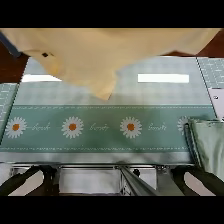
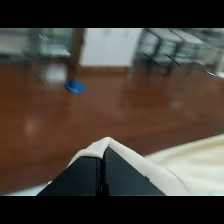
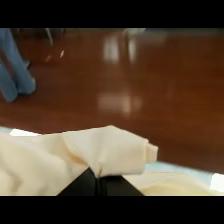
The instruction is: Fold the shirts.
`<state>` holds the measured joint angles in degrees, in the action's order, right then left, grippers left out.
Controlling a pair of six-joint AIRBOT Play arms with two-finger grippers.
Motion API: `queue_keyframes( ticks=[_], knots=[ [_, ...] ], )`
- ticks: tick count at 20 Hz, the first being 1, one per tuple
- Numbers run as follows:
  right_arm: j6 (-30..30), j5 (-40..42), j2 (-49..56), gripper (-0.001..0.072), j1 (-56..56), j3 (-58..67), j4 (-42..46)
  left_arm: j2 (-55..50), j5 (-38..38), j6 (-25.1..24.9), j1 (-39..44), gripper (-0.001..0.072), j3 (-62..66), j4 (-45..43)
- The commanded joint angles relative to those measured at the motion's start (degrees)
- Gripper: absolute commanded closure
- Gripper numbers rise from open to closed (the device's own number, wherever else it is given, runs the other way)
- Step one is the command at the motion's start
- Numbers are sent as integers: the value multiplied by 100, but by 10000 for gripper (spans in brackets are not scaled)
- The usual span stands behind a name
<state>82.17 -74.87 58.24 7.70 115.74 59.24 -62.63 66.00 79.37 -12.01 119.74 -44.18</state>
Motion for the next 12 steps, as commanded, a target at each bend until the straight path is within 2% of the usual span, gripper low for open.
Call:
queue_keyframes(
  ticks=[1, 6, 9, 12],
  knots=[
    [37, -363, -981, 682, -42, 214, 459, 734, -369, 238, -66, 682, 369, -988],
    [184, -767, -1867, 682, -42, 214, 955, 1690, -450, 238, -66, 682, 352, -2057],
    [345, -1488, -1969, 682, -35, 205, 909, 1926, 166, 245, -63, 682, 345, -2197],
    [444, -2170, -1971, 682, -37, -308, 649, 1923, 612, 601, -59, 682, -295, -2087]
  ],
)
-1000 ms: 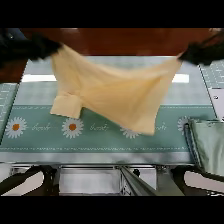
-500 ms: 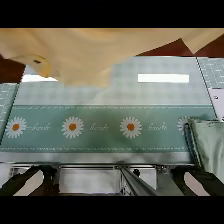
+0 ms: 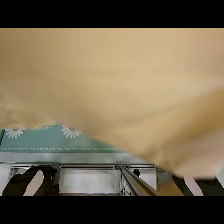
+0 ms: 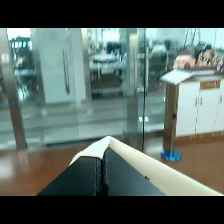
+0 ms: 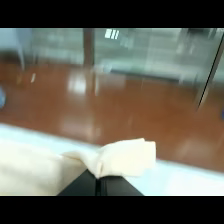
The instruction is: Fold the shirts.
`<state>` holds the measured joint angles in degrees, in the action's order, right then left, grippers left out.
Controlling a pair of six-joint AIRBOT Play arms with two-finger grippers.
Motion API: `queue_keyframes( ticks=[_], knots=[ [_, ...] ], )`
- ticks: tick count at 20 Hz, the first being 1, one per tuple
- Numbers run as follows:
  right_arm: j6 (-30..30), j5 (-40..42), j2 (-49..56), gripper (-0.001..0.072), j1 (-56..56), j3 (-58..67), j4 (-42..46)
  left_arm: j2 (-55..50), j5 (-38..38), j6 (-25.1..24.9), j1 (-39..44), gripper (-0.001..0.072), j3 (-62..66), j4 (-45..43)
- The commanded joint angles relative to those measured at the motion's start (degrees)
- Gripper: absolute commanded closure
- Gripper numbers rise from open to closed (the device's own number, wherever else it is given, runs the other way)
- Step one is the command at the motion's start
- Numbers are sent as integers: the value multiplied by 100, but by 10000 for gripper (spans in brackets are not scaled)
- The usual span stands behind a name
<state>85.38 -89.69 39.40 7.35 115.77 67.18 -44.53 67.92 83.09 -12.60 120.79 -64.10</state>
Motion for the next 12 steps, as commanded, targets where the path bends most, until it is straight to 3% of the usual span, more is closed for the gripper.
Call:
queue_keyframes(
  ticks=[1, 6, 9, 12],
  knots=[
    [111, -662, -87, 682, -2, -656, -339, 76, 400, 227, 0, 682, -831, -17],
    [-166, 269, -35, 682, -2, -3161, -793, -503, 157, -7, 142, 682, -2885, 437],
    [-317, 1432, 358, 682, -2, -4682, -752, -1123, -619, -98, 507, 682, -3685, 428],
    [-358, 2483, 1473, 682, 11, -4964, -647, -1945, -1495, -37, 715, 682, -3738, 413]
  ],
)
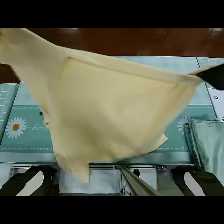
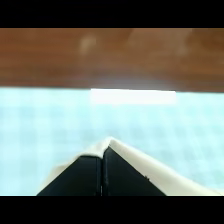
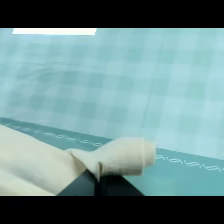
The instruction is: Fold the shirts.
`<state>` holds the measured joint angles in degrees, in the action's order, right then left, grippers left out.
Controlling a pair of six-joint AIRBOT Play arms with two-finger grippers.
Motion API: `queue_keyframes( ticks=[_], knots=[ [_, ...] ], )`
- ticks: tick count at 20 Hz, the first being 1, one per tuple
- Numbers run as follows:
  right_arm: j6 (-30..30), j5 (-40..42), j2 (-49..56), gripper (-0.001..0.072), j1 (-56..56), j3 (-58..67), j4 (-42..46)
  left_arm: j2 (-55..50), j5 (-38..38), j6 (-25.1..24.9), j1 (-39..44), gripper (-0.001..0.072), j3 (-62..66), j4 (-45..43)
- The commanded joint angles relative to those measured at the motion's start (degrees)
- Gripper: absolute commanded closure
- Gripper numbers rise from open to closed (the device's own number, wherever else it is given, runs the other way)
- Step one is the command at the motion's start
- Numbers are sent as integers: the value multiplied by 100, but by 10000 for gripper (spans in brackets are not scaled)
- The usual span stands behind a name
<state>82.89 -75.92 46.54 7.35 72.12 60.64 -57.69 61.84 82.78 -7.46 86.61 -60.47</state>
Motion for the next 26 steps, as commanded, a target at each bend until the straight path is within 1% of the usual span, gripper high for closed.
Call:
queue_keyframes(
  ticks=[1, 3, 5, 6, 8, 11, 12, 13, 14, 15, 16, 18, 19, 20, 21, 22, 23, 24, 25, 26],
  knots=[
    [-111, 1364, 1207, 682, 9, -481, -13, -872, -1226, 144, 216, 682, -319, 57],
    [-107, 1696, 2192, 682, 9, -4, -68, -1252, -1766, 356, 238, 682, -319, 55],
    [-33, 1825, 3189, 682, 4, 684, -240, -1558, -2118, 354, 271, 681, -319, 52],
    [-22, 1880, 3670, 682, 4, 1049, -481, -1705, -2127, 354, 289, 681, -321, 57],
    [-52, 2037, 4465, 682, 4, 1602, -1257, -1934, -1869, 348, 413, 680, -321, 59],
    [-39, 2498, 5274, 681, 4, 1993, -2330, -2249, -1521, 345, 612, 678, -321, 50],
    [-22, 2632, 5434, 669, 22, 2004, -2691, -2337, -1467, 348, 634, 633, -321, 50],
    [-17, 2664, 5552, 381, 50, 2004, -3016, -2411, -1416, 348, 638, 379, -321, 50],
    [-46, 2573, 5608, 76, 120, 2004, -3241, -2461, -1325, 348, 629, 19, -321, 33],
    [-70, 2376, 5608, 94, 236, 2009, -3335, -2476, -1123, 326, 573, 5, -319, -26],
    [-72, 2004, 5563, 95, 422, 2009, -3353, -2465, -778, 328, 444, 5, -317, -83],
    [-286, 876, 5405, 95, 979, 2009, -3241, -2459, 236, 328, 7, 7, -280, -291],
    [-404, 271, 5300, 96, 1279, 2006, -2986, -2463, 743, 326, -267, 6, -295, -420],
    [-455, -328, 5136, 96, 1554, 2002, -2369, -2459, 1204, 323, -573, 7, -369, -566],
    [-435, -776, 4909, 97, 1751, 1956, -1381, -2441, 1554, 264, -844, 7, -522, -599],
    [-337, -1025, 4638, 96, 1847, 1792, -356, -2391, 1834, 229, -1099, 7, -831, -599],
    [-225, -1008, 4271, 96, 1937, 1397, 507, -2299, 2013, 160, -1296, 7, -1252, -599],
    [-225, -793, 3904, 96, 2033, 855, 868, -2142, 2061, 74, -1491, 7, -1843, -597],
    [-227, -439, 3508, 96, 2170, 144, 831, -1965, 1978, -7, -1659, 7, -2448, -597],
    [-238, -96, 3156, 96, 2297, -544, 542, -1766, 1812, -59, -1845, 7, -3106, -577]
  ],
)
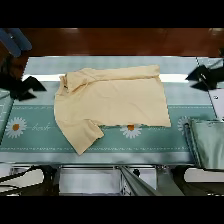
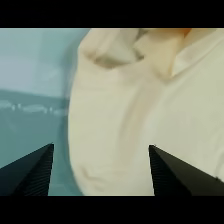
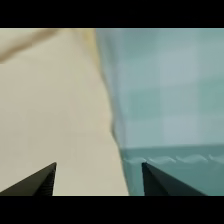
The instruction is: Fold the shirts.
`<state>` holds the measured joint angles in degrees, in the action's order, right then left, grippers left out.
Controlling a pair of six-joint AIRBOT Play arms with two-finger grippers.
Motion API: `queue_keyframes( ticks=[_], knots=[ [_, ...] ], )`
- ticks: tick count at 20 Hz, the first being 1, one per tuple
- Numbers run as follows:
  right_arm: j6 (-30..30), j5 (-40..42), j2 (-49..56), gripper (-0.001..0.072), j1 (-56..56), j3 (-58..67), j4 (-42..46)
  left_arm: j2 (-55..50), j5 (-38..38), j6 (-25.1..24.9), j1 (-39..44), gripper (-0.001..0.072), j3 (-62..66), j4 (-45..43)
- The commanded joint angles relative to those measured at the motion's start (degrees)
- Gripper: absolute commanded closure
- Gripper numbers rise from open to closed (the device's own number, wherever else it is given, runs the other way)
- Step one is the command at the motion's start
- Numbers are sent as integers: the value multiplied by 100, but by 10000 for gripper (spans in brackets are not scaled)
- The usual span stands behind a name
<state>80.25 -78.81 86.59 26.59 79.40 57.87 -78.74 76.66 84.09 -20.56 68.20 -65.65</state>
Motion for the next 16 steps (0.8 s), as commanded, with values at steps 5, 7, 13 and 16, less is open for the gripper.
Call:
queue_keyframes(
  ticks=[5, 7, 13, 16],
  knots=[
    [-669, 1060, -2575, 97, 431, -4087, -1040, 839, -623, -911, -1287, 7, -3279, 1534],
    [-863, 1086, -3036, 97, 426, -4627, -1523, 822, -1119, -922, -1244, 7, -3556, 1718],
    [-1034, 811, -3515, 97, 431, -5060, -1853, 719, -2013, -1593, -221, 8, -3775, 2800],
    [-820, 839, -3515, 97, 527, -4922, -1408, 671, -1904, -1687, 39, 472, -3668, 2796]
  ],
)
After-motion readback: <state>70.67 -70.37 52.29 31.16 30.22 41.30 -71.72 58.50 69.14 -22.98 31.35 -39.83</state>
